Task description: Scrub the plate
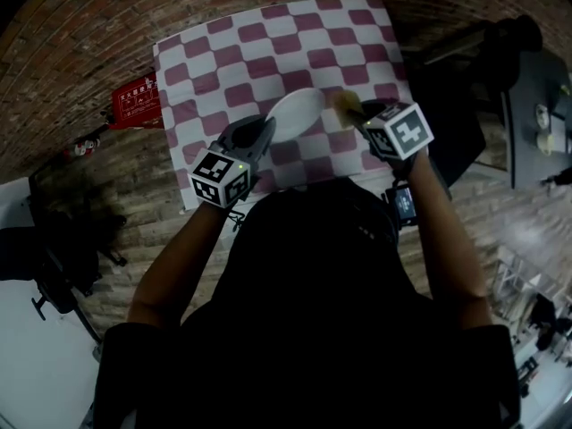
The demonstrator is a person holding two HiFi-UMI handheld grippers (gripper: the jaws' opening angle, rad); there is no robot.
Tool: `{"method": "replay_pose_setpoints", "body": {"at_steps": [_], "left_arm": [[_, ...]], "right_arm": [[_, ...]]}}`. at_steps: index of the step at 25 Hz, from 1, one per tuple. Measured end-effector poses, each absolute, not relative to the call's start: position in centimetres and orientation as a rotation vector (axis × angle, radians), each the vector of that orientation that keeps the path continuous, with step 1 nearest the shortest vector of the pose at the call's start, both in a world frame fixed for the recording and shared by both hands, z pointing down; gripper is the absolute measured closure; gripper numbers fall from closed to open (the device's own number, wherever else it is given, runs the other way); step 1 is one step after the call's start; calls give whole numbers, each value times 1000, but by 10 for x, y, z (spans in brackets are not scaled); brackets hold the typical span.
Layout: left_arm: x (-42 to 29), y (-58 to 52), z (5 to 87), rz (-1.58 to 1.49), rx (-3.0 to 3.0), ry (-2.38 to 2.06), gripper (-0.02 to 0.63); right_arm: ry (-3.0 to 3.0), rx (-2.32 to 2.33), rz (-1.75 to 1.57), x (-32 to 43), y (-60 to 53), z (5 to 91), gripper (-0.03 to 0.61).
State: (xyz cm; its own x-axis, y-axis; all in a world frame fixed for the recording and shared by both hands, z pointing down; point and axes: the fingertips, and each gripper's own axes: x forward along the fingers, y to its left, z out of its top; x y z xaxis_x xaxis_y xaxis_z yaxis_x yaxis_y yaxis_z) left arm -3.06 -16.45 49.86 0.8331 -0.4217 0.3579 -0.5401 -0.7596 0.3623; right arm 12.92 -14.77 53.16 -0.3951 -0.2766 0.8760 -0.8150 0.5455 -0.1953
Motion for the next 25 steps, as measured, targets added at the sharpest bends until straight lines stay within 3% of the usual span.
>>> {"method": "replay_pose_setpoints", "body": {"at_steps": [25], "left_arm": [[28,-186,626,427,2009,-680,591]], "right_arm": [[-1949,897,942,173,-163,563,526]]}}
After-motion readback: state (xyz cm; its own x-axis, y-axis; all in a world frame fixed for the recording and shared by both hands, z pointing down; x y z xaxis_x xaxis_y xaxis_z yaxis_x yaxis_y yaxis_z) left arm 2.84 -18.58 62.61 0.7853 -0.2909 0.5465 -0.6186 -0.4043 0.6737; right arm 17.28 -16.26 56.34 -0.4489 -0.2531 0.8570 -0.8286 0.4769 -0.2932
